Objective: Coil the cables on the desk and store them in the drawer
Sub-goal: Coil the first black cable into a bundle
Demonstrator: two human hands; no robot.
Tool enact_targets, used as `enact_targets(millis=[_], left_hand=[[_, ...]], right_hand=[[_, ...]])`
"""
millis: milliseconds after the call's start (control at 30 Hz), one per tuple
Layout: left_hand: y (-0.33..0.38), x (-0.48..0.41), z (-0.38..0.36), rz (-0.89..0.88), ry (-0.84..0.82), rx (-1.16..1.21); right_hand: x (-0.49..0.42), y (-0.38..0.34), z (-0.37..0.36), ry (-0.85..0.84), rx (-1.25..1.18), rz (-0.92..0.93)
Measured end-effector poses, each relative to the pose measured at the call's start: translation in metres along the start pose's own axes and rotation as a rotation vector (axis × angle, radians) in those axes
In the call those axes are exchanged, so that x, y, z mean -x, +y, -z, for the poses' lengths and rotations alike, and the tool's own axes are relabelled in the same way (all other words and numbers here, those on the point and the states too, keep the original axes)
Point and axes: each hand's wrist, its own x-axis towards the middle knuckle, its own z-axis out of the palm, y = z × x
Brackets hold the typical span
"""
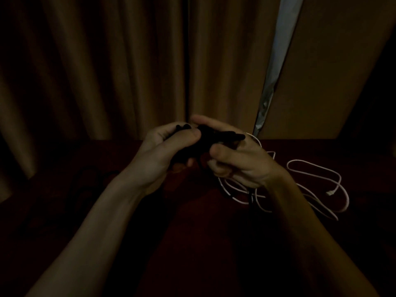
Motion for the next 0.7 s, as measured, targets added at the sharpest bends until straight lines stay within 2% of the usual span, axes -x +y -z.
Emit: enact_targets(millis=[200,400,467,533,633,700], left_hand=[[-0.006,0.0,0.004,0.158,-0.169,0.12],[-0.015,-0.002,0.0,0.327,-0.233,0.233],[-0.014,-0.004,-0.001,0.335,-0.218,0.139],[-0.012,-0.003,0.001,0.311,-0.213,-0.028],[-0.007,0.0,0.002,0.201,-0.148,-0.256],[-0.004,0.003,0.003,0.09,-0.097,-0.333]], right_hand=[[0.003,-0.014,-0.003,0.001,0.331,-0.047],[0.001,-0.015,-0.004,0.236,0.661,-0.001],[0.0,-0.011,-0.003,0.296,0.726,0.027],[-0.001,-0.007,-0.004,0.333,0.683,0.032],[-0.003,-0.002,-0.005,0.348,0.495,0.04],[-0.004,0.0,-0.005,0.415,0.492,0.055]])
